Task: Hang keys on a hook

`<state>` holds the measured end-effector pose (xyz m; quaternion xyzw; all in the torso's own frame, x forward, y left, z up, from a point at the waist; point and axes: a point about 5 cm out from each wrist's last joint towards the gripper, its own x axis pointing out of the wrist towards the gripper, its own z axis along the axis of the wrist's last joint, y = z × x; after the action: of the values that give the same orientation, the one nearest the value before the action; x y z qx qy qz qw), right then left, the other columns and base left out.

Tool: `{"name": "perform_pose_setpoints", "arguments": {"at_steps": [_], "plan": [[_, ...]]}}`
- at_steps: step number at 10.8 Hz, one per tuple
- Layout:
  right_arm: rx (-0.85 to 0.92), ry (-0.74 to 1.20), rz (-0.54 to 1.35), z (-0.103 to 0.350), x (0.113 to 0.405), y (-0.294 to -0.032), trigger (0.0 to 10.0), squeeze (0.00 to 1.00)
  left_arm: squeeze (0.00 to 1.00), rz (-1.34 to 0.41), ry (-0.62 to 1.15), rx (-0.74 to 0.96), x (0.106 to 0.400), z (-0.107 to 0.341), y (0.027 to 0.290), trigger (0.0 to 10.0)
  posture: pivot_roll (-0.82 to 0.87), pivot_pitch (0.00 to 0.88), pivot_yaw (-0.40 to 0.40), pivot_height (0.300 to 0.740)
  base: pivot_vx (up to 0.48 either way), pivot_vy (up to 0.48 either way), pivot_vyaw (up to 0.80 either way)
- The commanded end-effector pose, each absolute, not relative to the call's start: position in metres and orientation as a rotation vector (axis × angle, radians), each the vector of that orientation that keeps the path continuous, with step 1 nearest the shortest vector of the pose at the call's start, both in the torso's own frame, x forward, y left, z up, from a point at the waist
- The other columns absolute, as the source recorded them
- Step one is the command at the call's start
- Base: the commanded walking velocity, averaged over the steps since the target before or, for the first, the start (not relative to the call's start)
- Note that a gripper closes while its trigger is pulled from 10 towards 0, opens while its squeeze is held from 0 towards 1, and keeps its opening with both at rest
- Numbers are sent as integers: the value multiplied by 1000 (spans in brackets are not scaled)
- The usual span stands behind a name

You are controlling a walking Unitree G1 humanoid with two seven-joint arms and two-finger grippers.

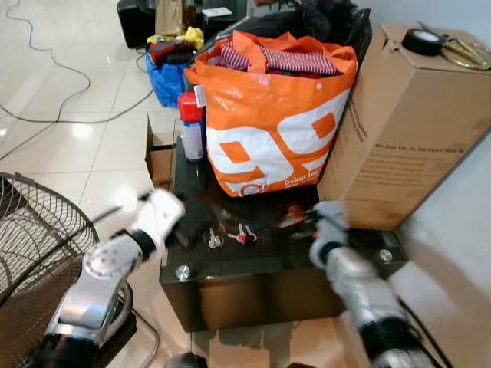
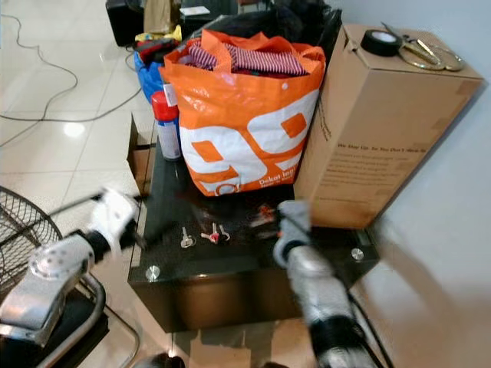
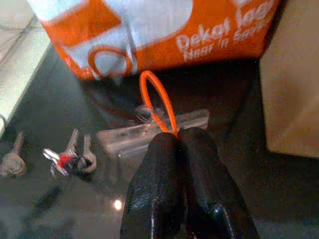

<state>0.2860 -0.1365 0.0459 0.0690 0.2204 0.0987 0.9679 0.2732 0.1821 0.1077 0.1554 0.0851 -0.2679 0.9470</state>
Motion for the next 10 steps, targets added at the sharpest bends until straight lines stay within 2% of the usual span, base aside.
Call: {"name": "perform_pose_setpoints", "arguments": {"at_steps": [1,4,5,8,10], "plan": [[188,371,196,65,284,-141,0,0,16,-477,102,282,275,122,183,10000,-5,0,-22,740,0,0,0],[313,194,114,100,262,-156,0,0,20,-290,0,311,281,140,188,10000,-8,0,-13,740,0,0,0],[316,168,58,110,258,-160,10000,0,20,-269,-15,314,281,145,187,10000,-9,0,-7,740,0,0,0],[303,111,-57,123,258,-167,10000,0,20,-272,-34,334,288,146,175,10000,-21,0,1,740,0,0,0],[201,78,-67,129,265,-167,10000,0,24,-266,-20,339,290,145,172,10000,-16,0,-13,740,0,0,0]]}}
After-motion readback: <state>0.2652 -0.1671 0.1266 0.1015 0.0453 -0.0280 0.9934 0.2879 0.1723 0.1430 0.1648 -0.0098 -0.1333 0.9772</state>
